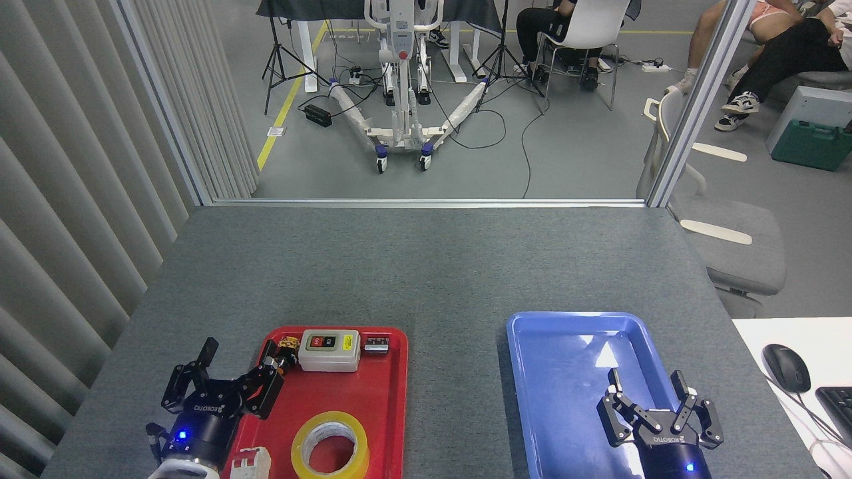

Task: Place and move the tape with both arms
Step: 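Lower the left gripper onto the yellow tape roll in the red tray and grasp it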

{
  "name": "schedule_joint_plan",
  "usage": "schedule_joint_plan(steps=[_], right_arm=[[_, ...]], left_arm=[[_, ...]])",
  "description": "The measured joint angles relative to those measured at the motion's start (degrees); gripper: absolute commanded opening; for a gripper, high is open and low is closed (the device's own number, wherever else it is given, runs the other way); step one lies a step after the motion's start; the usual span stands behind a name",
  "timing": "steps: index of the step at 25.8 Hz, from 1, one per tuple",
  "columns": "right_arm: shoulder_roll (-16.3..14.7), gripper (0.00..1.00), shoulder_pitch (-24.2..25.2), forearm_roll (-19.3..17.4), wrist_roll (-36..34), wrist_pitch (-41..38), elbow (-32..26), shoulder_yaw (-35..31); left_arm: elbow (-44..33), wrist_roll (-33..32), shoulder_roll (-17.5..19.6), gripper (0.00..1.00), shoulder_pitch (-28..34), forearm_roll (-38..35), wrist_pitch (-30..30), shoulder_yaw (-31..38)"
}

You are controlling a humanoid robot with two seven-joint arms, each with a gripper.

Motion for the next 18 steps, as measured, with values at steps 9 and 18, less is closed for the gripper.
schedule_joint_plan(steps=[9,18], right_arm=[[-0.2,1.00,0.0,-0.5,0.3,-0.6,-0.7,-0.4],[-0.3,1.00,0.2,-0.6,0.4,-0.7,-0.7,-0.8]], left_arm=[[-1.5,0.6,0.0,1.00,0.1,-0.1,-0.4,0.2],[-2.4,-3.3,0.5,1.00,-1.7,0.0,-0.2,-3.1]])
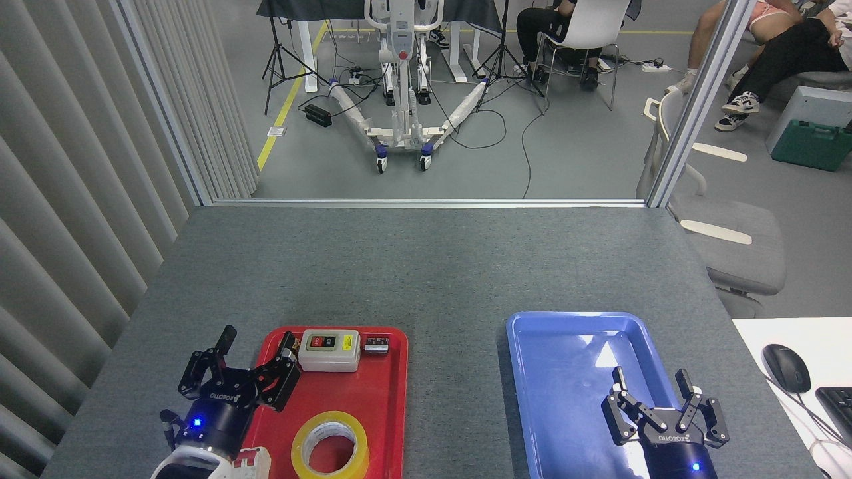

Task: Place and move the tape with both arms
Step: 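Lower the left gripper onto the yellow tape roll in the red tray and grasp it, then lift the tape with the left gripper and carry it toward the blue tray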

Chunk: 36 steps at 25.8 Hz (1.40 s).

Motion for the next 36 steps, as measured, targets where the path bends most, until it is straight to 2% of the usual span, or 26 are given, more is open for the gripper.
schedule_joint_plan(steps=[1,3,7,9,12,14,22,31,33,36], right_arm=[[0.0,1.00,0.0,0.0,0.0,0.0,0.0,0.0],[0.1,1.00,0.1,0.0,0.0,0.0,0.0,0.0],[0.0,1.00,0.1,0.0,0.0,0.3,-0.1,0.0],[0.0,1.00,0.2,0.0,0.1,0.3,-0.1,0.0],[0.0,1.00,0.2,0.0,0.1,0.5,-0.1,0.0],[0.0,1.00,0.2,0.0,0.1,0.5,-0.1,0.0],[-0.1,1.00,0.2,-0.1,0.2,0.5,-0.1,0.0],[0.1,1.00,0.3,-0.2,0.2,0.4,-0.2,0.1],[0.2,1.00,0.3,-0.2,0.3,0.3,-0.3,0.1],[0.3,1.00,0.3,-0.2,0.4,0.3,-0.3,0.2]], left_arm=[[-0.5,-3.3,0.3,1.00,-0.6,0.0,-0.2,-0.8],[-2.2,-13.9,1.1,1.00,-1.6,0.1,-1.0,-2.3],[-7.2,-44.9,1.9,1.00,-3.3,0.2,-3.8,-3.7],[-8.4,-57.3,2.0,1.00,-4.7,0.2,-5.0,-3.9],[-8.3,-68.9,2.1,1.00,-6.6,0.2,-5.7,-4.0],[-7.4,-72.5,2.0,1.00,-7.7,0.2,-6.4,-4.2],[0.2,-78.6,0.9,1.00,-12.7,-0.1,-12.9,-5.4],[3.3,-80.6,0.5,0.99,-13.8,-0.5,-20.9,-5.5],[4.4,-80.6,0.5,0.91,-14.1,-0.7,-22.4,-5.5],[5.5,-80.6,0.5,0.67,-14.5,-0.8,-23.5,-5.5]])
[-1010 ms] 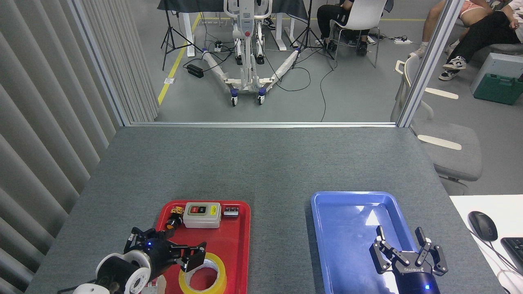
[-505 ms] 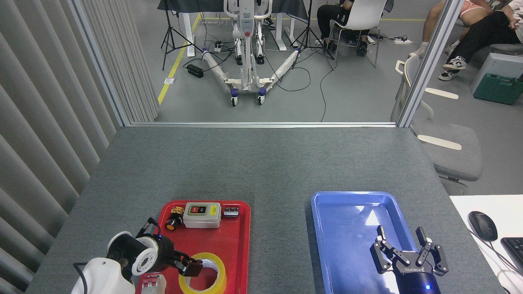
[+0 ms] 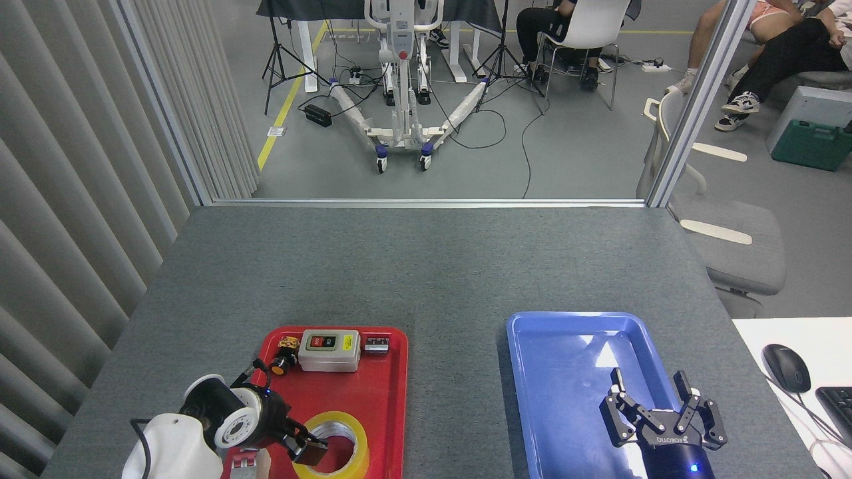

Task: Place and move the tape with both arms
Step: 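Lift the tape with the left gripper and carry it toward the blue tray, then bring the right gripper under the tape and grasp it from the left gripper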

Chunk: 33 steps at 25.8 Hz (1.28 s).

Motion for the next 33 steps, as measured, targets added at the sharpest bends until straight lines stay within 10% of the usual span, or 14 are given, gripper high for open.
schedule_joint_plan(steps=[5,12,22,33], right_arm=[[0.1,1.00,0.0,0.0,0.0,0.0,-0.1,0.1],[0.0,1.00,0.0,0.0,0.0,0.0,-0.1,0.3],[-0.5,1.00,0.1,0.0,0.2,-2.0,-0.3,0.3],[-3.2,1.00,6.4,-3.8,-3.7,-37.3,-6.3,0.5]], left_arm=[[1.9,0.0,-0.8,0.00,-0.1,0.3,-0.6,-0.2],[3.4,0.5,-2.3,0.00,-1.1,5.3,-3.5,1.4],[14.3,1.3,-9.9,0.00,-7.1,52.3,-9.6,11.7],[19.6,1.7,-15.4,0.00,-10.8,46.7,-14.8,4.4]])
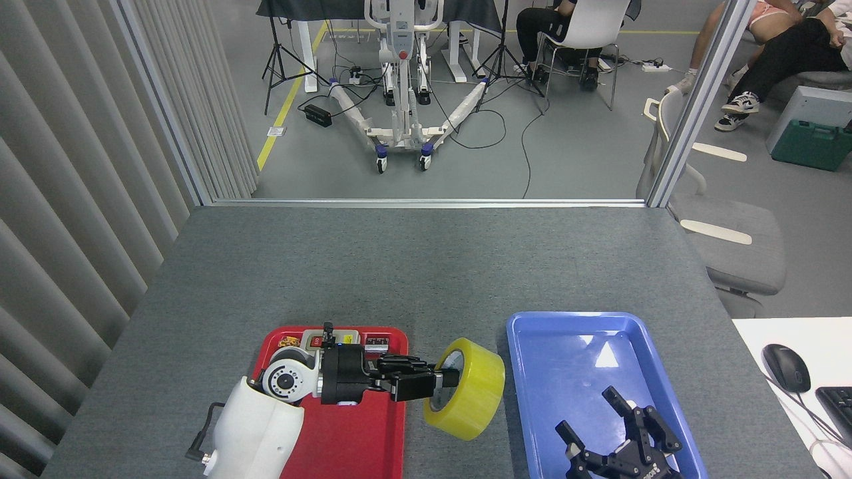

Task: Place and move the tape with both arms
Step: 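Bring the right gripper under the tape and grasp it from the left gripper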

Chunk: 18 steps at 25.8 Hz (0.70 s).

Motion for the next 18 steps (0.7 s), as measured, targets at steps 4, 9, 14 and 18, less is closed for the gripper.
schedule_joint_plan(steps=[4,9,14,18], right_arm=[[-0.2,1.00,2.0,-0.4,-0.5,-1.6,-2.8,3.0],[-0.1,1.00,2.0,-0.1,-0.5,-1.9,-4.8,8.2],[1.1,1.00,0.6,1.6,-0.6,-2.0,-5.9,12.5],[2.2,1.00,-0.6,3.7,-0.7,-2.0,-6.0,14.9]], left_arm=[[0.3,0.1,-0.6,0.00,-0.3,-0.4,0.0,-0.2],[0.0,0.2,-0.7,0.00,-0.4,-0.4,-0.1,-0.2],[-0.3,0.2,-0.8,0.00,-0.2,-0.1,-0.1,-0.3],[-1.2,0.2,-1.0,0.00,0.4,-0.1,-0.1,-0.4]])
